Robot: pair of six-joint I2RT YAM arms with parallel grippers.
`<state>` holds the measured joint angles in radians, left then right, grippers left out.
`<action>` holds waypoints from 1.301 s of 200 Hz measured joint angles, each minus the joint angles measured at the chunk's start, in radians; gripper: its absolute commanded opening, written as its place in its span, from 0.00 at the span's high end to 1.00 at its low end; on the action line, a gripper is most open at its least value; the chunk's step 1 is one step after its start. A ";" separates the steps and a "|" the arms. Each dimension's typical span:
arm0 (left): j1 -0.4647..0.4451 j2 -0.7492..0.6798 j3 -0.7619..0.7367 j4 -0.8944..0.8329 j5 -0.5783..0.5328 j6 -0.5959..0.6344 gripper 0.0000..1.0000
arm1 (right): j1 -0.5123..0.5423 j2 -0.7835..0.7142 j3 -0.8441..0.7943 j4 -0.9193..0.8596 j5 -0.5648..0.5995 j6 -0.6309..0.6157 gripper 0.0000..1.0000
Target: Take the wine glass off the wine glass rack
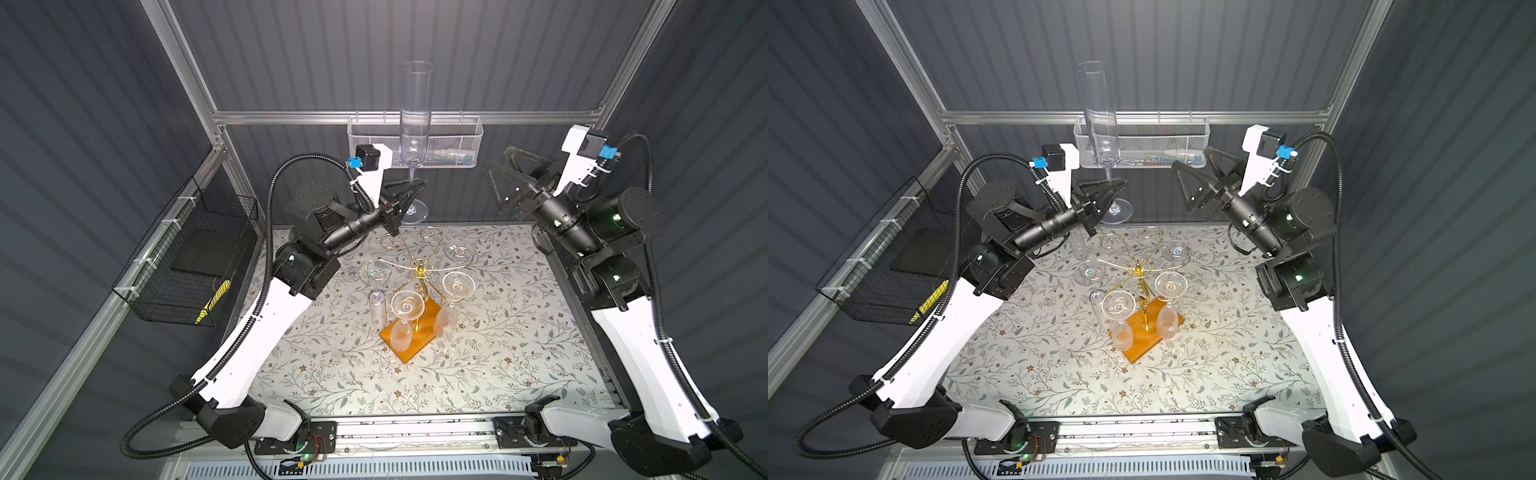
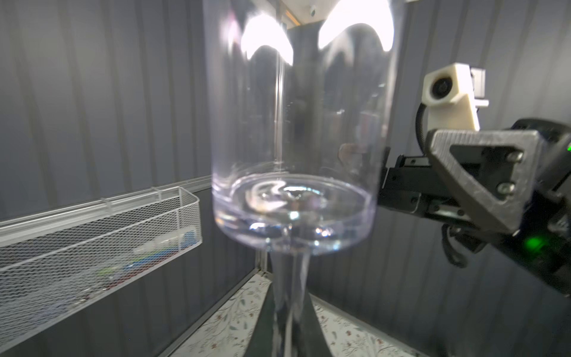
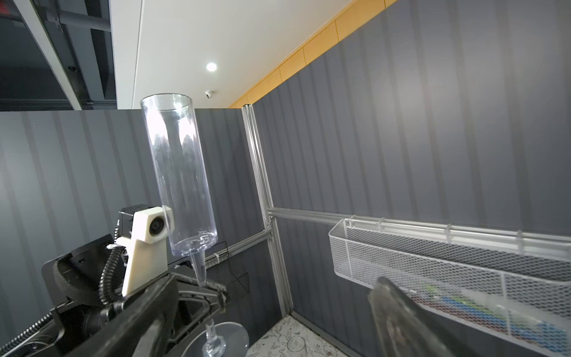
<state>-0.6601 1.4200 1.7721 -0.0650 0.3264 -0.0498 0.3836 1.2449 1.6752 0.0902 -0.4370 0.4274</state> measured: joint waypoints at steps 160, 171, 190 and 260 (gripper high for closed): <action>-0.018 0.075 -0.029 -0.085 -0.027 0.395 1.00 | 0.140 0.151 0.062 0.095 -0.056 -0.044 0.13; -0.027 0.079 -0.029 -0.097 -0.028 0.414 1.00 | 0.143 0.156 0.062 0.113 -0.050 -0.049 0.17; -0.041 0.083 -0.029 -0.115 -0.028 0.444 1.00 | 0.146 0.167 0.062 0.145 -0.042 -0.061 0.26; -0.048 0.084 -0.026 -0.126 -0.042 0.485 1.00 | 0.151 0.183 0.053 0.209 -0.005 -0.092 0.51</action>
<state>-0.7082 1.5036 1.7458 -0.1905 0.2844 0.4351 0.5346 1.4277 1.7283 0.2989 -0.4416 0.3351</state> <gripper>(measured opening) 0.092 0.508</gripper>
